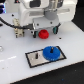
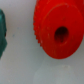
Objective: Insert the blue gear onto the right peg, followed by the red gear
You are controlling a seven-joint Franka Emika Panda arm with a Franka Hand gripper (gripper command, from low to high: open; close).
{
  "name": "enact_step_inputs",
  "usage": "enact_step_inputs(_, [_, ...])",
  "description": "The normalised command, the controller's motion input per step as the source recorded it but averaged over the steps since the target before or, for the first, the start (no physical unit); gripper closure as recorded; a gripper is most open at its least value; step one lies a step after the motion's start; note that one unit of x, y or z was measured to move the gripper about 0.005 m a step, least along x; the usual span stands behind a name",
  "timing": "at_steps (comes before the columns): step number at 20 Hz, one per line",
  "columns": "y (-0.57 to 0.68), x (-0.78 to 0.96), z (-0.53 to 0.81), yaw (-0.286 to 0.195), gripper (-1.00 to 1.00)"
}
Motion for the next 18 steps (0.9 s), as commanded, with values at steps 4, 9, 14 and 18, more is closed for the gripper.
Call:
enact_step_inputs(4, [0.00,-0.02,-0.05,0.000,1.00])
enact_step_inputs(9, [0.00,-0.02,0.01,0.000,1.00])
enact_step_inputs(14, [-0.01,0.03,0.27,0.000,1.00])
enact_step_inputs(18, [0.00,0.19,0.54,0.000,1.00])
